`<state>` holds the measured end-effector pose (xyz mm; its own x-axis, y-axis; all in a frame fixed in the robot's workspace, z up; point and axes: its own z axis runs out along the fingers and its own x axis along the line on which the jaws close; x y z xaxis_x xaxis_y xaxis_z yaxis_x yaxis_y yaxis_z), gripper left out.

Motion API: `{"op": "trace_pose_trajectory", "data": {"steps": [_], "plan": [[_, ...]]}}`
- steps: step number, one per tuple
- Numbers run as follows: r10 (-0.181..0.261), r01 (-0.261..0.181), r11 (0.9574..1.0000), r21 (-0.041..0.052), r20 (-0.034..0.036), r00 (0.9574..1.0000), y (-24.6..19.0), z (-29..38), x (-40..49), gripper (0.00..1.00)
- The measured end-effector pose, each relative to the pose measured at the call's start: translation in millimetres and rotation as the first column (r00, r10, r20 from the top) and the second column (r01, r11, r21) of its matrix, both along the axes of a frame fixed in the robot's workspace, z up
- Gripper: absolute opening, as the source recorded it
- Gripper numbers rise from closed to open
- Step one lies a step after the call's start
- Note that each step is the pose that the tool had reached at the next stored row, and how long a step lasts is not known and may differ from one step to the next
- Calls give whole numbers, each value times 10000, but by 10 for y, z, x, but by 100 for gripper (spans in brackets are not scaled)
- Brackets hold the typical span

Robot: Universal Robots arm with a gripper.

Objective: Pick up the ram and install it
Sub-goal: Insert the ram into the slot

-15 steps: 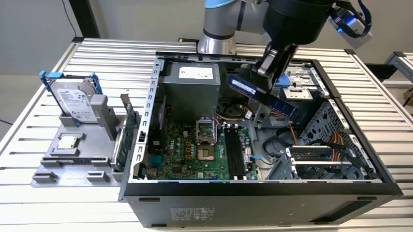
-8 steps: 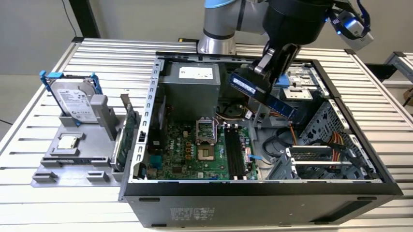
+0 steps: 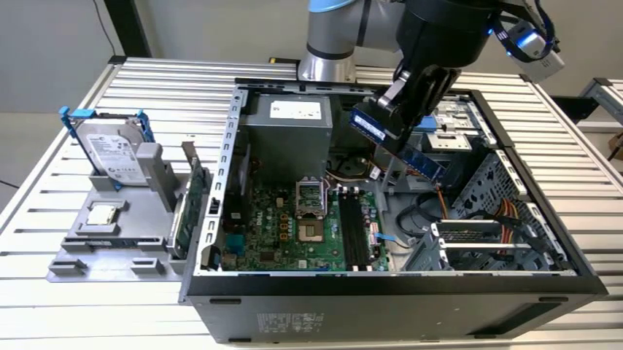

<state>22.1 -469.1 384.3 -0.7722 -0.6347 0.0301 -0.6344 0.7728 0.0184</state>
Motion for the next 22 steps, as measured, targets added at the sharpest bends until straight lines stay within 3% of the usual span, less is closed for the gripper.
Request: {"op": "trace_pose_trajectory", "data": {"steps": [5, 15, 18, 22], "plan": [[-721, 721, 9974, 0, 0, 9974, 0, 0, 0, 0], [-1700, 1700, 9854, 0, 0, 9854, 0, 0, 0, 0], [-2024, 2024, 9793, 0, 0, 9793, 0, -1, 0, 0], [-2509, 2509, 9680, 0, 0, 9680, 0, -1, 0, 0]]}}
